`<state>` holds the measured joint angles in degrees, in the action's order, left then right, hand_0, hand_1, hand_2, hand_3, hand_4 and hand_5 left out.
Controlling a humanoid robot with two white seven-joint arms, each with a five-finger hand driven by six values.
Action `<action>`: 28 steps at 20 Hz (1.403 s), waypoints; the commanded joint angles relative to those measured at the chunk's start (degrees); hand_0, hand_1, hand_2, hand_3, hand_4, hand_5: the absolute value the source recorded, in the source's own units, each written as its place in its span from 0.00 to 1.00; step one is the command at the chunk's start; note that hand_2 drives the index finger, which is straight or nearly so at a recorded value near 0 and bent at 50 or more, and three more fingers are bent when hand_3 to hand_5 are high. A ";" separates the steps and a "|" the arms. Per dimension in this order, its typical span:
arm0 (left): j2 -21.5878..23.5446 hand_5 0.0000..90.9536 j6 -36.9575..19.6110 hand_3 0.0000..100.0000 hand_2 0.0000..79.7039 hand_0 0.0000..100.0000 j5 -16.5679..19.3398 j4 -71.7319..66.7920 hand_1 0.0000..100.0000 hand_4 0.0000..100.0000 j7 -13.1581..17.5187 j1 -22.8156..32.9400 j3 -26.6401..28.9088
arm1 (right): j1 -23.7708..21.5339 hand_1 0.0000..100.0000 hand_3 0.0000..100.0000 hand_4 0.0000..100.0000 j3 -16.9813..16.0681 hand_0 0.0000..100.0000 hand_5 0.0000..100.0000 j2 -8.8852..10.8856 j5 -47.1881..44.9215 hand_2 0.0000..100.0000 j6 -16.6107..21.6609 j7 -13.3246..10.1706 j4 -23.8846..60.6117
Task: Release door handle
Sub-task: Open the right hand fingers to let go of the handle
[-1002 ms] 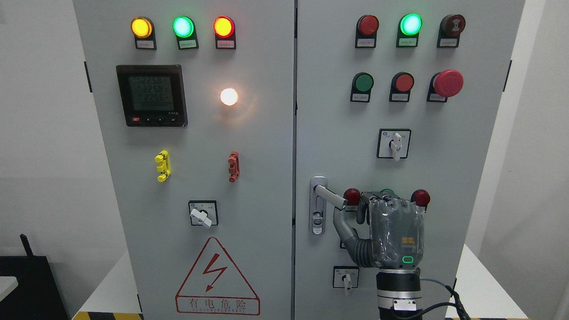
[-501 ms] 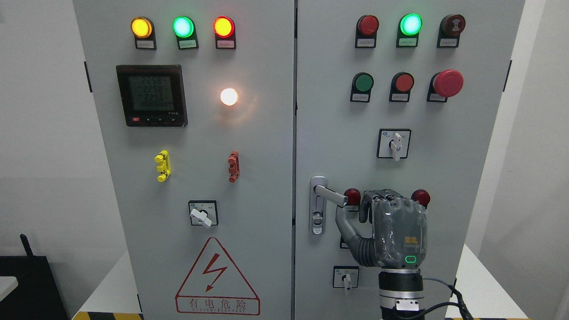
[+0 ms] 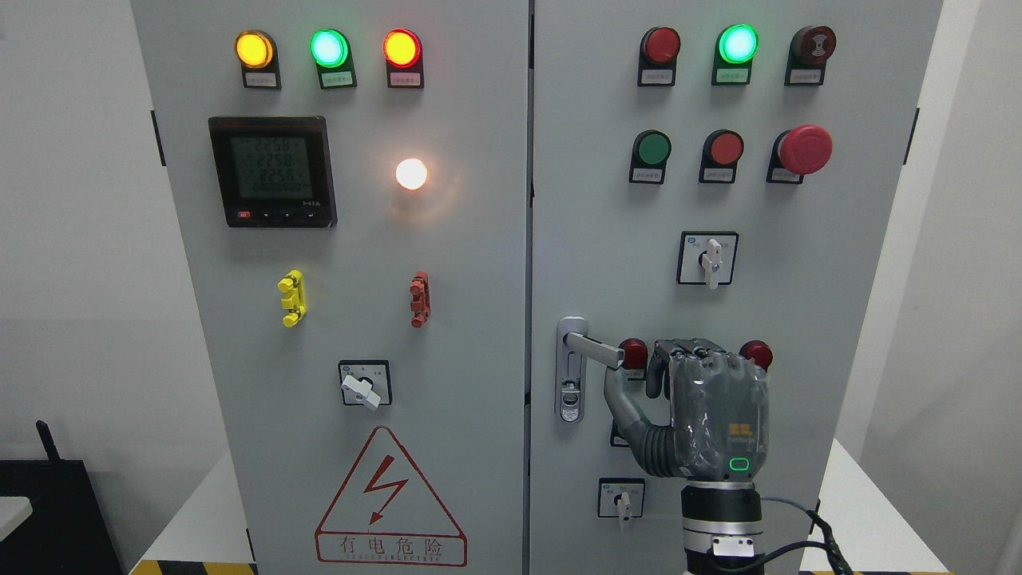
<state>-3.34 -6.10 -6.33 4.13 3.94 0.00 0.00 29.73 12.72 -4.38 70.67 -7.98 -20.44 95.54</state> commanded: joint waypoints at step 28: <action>0.00 0.00 -0.05 0.00 0.00 0.12 0.00 0.00 0.39 0.00 0.02 -0.09 -0.70 | -10.39 0.51 0.58 0.49 -6.12 0.46 0.46 14.48 -5.80 0.34 9.55 -4.70 9.75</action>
<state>-3.34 -6.10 -6.33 4.13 3.94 0.00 0.00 22.00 11.49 1.66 68.19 -0.62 -24.93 99.63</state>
